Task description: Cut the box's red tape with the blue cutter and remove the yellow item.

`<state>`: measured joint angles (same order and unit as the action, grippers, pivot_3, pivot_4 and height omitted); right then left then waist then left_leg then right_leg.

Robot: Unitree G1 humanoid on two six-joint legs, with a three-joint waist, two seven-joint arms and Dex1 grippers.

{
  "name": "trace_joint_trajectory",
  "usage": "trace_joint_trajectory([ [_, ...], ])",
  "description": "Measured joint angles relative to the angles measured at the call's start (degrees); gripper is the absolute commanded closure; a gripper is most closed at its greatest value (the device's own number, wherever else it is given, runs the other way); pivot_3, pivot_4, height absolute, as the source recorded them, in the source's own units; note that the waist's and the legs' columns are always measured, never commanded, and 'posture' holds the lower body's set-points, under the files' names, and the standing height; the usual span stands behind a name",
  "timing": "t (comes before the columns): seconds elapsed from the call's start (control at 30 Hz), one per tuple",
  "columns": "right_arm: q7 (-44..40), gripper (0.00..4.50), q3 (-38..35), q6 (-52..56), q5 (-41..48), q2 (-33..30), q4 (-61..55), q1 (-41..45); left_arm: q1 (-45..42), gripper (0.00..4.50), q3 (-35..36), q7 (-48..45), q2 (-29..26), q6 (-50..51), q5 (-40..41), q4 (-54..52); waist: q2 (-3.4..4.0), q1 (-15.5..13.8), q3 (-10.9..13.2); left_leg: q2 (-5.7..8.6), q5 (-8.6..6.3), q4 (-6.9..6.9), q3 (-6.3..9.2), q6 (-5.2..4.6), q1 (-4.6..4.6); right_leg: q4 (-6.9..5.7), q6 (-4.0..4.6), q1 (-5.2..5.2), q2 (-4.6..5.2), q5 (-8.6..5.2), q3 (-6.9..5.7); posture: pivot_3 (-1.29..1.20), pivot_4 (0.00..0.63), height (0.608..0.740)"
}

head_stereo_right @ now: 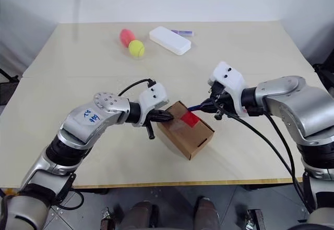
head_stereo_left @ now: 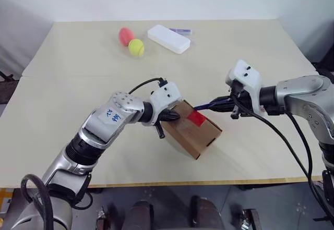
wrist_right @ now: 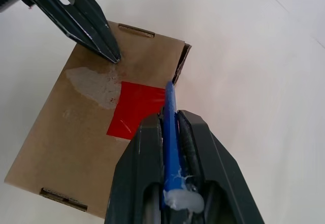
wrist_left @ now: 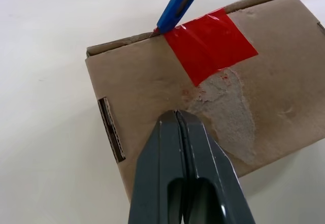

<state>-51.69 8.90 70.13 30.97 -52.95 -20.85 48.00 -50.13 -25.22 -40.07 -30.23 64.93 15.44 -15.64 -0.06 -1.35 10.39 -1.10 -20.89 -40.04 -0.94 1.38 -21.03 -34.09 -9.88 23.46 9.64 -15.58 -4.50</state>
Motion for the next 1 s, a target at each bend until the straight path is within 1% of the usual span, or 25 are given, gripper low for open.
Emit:
trace_joint_trajectory([
  [0.17, 1.32, 4.36, 0.61, 4.44, 0.28, 0.94, -0.26, 1.96, -3.28, 4.49, -2.31, 0.29, 0.48, 4.40, -0.33, 0.78, -0.09, -0.02, -0.27, 0.00, -0.01, 0.00, 0.01, -0.01, 0.02, 0.00, 0.00, -0.03, 0.00, 0.00, 0.00, 0.00, 0.150, 0.740],
  [0.47, 3.36, 4.36, 0.90, 10.28, 0.97, 1.09, -1.80, 3.74, -4.27, 4.49, -2.75, 2.23, 3.32, 7.80, -1.05, 2.09, -0.20, -0.43, -0.58, 0.06, -0.02, -0.03, 0.20, -0.04, 0.07, 0.09, 0.00, -0.24, 0.00, 0.00, 0.01, 0.00, 0.150, 0.740],
  [0.7, 3.32, 4.36, 1.12, 12.77, 2.01, -1.47, -3.95, 3.56, -4.30, 4.49, -2.88, 4.06, 5.20, 8.90, -1.35, 2.99, -0.19, -0.81, -0.64, 0.09, -0.11, 0.01, 0.30, -0.17, 0.57, 0.32, 0.01, -0.90, 0.00, -0.01, 0.01, 0.00, 0.150, 0.740],
  [1.0, 1.75, 4.36, 1.48, 12.58, 3.43, -5.33, -5.38, 2.80, -4.59, 4.49, -2.93, 5.09, 6.28, 9.60, -1.72, 3.57, -0.19, -1.00, -0.65, 0.11, -0.11, -0.01, 0.30, -0.17, 0.66, 0.32, 0.01, -1.01, 0.00, -0.01, 0.07, 0.00, 0.150, 0.740],
])
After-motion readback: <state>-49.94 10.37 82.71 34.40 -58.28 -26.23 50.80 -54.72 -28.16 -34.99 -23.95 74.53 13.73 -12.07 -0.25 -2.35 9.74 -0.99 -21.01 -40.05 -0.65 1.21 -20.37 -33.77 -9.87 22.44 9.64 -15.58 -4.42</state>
